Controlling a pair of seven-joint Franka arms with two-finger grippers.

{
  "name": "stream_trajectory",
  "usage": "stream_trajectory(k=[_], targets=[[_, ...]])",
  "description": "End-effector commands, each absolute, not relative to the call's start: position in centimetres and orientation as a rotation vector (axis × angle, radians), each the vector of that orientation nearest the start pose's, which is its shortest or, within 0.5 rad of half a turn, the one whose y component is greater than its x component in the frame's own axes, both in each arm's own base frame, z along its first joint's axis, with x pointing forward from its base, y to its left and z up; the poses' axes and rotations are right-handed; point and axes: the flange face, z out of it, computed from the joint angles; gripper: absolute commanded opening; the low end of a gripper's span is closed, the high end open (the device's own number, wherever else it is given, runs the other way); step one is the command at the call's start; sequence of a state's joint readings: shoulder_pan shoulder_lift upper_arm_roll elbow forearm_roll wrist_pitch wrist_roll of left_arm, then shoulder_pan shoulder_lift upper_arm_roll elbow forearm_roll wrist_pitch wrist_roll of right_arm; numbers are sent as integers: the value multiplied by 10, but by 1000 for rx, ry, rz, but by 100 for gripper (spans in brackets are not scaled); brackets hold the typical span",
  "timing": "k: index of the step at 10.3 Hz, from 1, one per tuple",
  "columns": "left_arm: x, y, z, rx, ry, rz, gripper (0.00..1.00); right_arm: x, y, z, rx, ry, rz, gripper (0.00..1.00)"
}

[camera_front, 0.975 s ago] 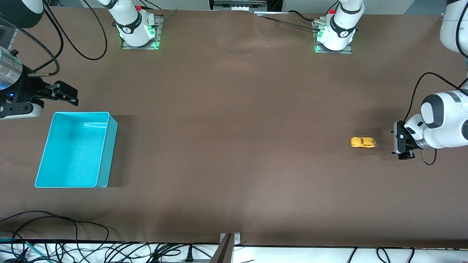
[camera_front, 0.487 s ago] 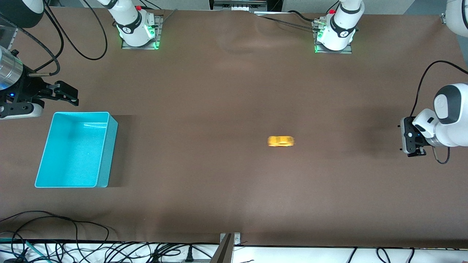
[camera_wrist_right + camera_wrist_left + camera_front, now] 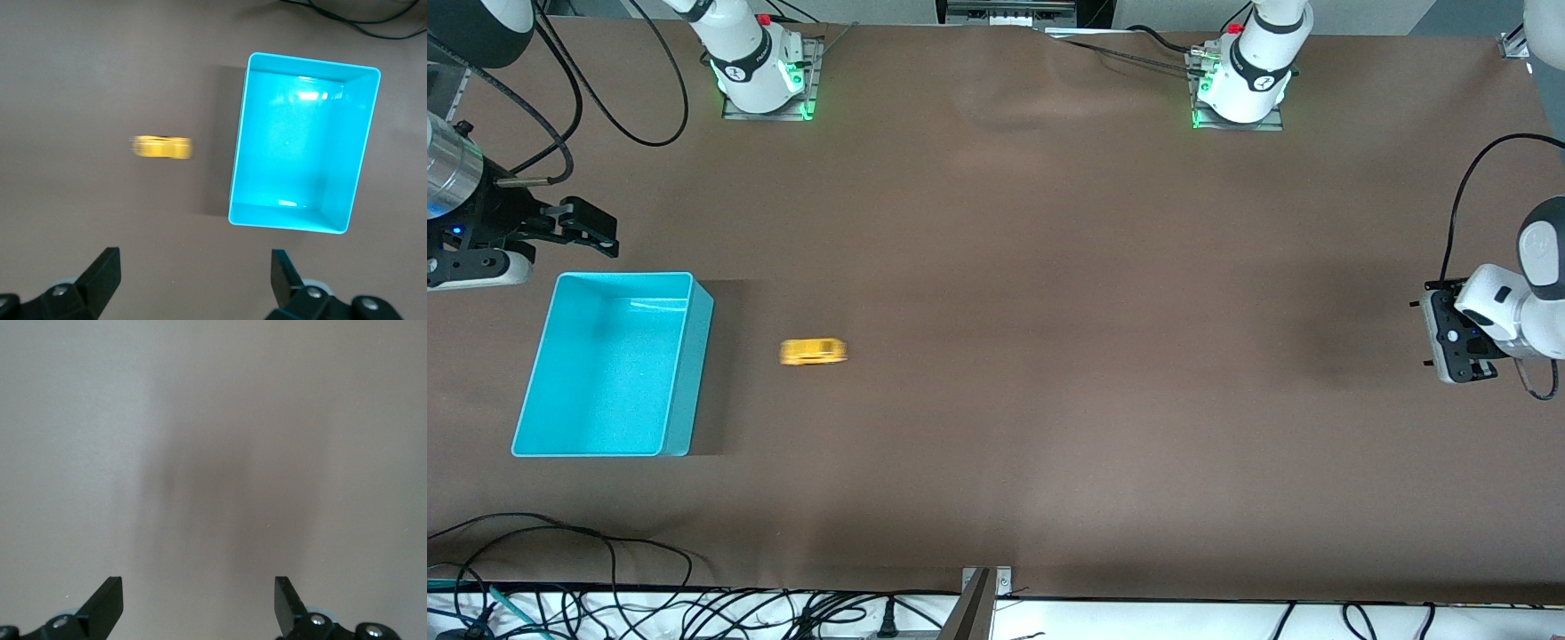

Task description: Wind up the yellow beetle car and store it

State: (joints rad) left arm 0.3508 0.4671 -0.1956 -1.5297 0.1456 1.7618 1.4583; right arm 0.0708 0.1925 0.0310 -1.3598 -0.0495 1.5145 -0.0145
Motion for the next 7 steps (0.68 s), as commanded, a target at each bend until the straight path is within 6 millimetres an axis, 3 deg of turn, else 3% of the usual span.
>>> stream_trajectory(k=[1,3,4,6,7], targets=[[659,87,413,-2631,1927,291,100,604,60,607,-3169,-186,73,100],[658,61,445,-2739,1762,306,100,604,73,604,-3177,-225,71,100],[652,55,470,-2828,1580,283,100,605,75,602,-3177,-231,78,100],[642,44,499,-3003,1253,240,100,621,79,559,-3180,-252,193,100],[635,39,515,-3037,1163,231,100,619,99,560,-3217,-317,176,100]])
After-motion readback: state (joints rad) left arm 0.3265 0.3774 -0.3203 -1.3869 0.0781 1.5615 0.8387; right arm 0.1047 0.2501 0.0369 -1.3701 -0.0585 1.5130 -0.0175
